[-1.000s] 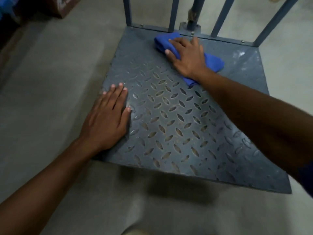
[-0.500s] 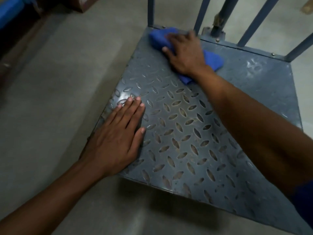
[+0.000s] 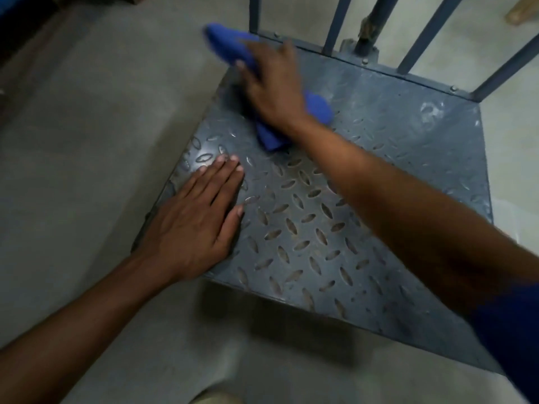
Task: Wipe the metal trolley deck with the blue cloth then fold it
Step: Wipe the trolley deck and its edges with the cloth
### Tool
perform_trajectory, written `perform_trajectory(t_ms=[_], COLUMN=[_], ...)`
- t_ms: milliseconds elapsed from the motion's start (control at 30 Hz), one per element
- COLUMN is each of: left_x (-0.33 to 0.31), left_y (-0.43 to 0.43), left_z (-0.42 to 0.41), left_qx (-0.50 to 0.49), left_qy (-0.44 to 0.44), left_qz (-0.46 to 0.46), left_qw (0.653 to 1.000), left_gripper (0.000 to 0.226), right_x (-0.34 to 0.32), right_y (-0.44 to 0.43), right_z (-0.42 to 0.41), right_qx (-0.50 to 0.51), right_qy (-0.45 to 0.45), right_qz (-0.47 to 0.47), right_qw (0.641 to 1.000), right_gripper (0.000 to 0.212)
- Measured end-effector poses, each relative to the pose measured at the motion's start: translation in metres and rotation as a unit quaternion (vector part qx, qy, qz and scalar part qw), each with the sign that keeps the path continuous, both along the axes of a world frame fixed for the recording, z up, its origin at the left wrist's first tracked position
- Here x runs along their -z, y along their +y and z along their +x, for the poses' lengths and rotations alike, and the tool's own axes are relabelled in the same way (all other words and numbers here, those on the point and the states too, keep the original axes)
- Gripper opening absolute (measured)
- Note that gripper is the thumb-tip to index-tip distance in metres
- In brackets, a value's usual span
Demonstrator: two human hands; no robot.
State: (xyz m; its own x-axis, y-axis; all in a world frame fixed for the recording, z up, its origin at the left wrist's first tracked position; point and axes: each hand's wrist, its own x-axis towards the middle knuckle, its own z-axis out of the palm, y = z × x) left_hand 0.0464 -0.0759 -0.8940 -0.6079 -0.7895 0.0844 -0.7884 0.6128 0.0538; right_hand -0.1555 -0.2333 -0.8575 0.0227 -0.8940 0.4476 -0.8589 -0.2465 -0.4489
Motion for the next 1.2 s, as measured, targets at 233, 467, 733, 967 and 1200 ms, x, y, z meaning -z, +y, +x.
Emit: perform_trajectory(t_ms=[233, 467, 733, 967, 1200], left_x=[0.007, 0.048, 0.059, 0.071, 0.067], left_y=[-0.032, -0.067, -0.077, -0.081, -0.054], left_z=[0.006, -0.012, -0.007, 0.009, -0.023], left_qx=[-0.014, -0.039, -0.062, -0.079, -0.074], left_qy=[-0.024, 0.012, 0.003, 0.042, 0.077], left_qz=[-0.008, 0.019, 0.019, 0.017, 0.008], left_qw=[1.0, 0.999, 0.998, 0.996, 0.994], left_gripper=[0.069, 0.068, 0.071, 0.054, 0.062], right_x=[0.047, 0.049, 0.079, 0.071, 0.058], right_y=[0.007, -0.033, -0.069, -0.044, -0.057], right_z=[-0.033, 0.045, -0.073, 0.094, -0.044], right_qx=[0.105, -0.299, 0.181, -0.273, -0.129], right_qy=[0.133, 0.044, 0.103, 0.163, 0.098], right_qz=[0.1, 0.123, 0.222, 0.203, 0.125], right_qw=[0.98, 0.945, 0.953, 0.926, 0.979], right_gripper=[0.062, 0.059, 0.063, 0.061, 0.068])
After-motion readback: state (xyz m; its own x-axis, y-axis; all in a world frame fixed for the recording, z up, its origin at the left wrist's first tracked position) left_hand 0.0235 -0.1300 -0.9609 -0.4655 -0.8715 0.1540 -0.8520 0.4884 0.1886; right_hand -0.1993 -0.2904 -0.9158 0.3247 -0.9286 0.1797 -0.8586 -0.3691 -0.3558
